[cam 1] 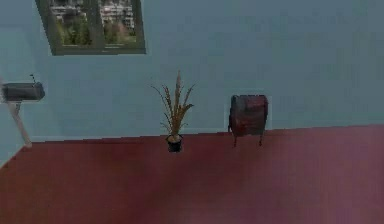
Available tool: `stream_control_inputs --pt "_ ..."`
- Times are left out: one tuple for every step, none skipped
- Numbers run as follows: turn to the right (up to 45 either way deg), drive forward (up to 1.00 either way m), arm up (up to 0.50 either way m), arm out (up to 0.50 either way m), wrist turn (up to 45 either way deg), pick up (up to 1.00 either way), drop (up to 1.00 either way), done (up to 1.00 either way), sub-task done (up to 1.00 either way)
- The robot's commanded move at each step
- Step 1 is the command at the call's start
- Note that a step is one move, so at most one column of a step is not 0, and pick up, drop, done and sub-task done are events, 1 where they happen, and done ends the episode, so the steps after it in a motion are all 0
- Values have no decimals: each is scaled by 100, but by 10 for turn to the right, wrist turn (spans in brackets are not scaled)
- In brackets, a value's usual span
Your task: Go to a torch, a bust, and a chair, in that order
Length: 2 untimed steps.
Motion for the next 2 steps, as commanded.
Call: stream_control_inputs --pt "210 0 0 0 0 0 0 0 0" --pt "0 60 0 0 0 0 0 0 0"
